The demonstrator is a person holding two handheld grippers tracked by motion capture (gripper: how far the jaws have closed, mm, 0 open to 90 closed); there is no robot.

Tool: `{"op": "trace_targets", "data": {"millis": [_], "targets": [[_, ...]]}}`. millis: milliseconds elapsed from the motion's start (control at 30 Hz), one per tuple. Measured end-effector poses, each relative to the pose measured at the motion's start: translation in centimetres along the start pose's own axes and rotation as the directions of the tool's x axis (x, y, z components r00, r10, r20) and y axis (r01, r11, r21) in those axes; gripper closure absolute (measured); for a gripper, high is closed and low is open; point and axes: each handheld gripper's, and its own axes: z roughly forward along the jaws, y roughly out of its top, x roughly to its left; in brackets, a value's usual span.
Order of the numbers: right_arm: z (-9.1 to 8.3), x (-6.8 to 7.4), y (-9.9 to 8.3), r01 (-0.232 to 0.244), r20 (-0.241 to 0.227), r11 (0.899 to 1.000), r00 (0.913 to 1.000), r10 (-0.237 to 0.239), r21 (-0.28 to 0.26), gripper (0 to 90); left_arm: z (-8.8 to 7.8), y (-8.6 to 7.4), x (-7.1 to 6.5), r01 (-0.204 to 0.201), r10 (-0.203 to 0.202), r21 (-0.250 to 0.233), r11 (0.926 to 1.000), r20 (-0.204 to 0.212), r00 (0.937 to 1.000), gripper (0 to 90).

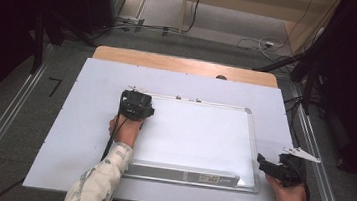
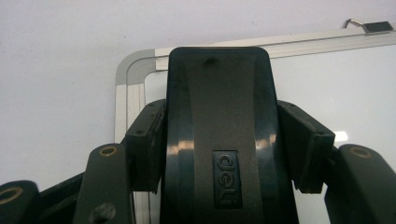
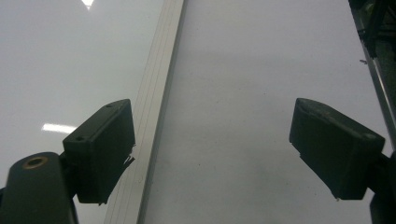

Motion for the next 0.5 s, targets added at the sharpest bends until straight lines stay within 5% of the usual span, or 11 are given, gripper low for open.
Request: {"op": "trace_targets", "data": {"millis": [500], "targets": [[0.0,0.1,0.0,0.003,0.001,1.000,1.0000,-0.003,0.001,12.9,-4.2,-1.2,2.4,0.082,-0.061,-0.130,0.9881,0.152,0.9865,33.2]]}}
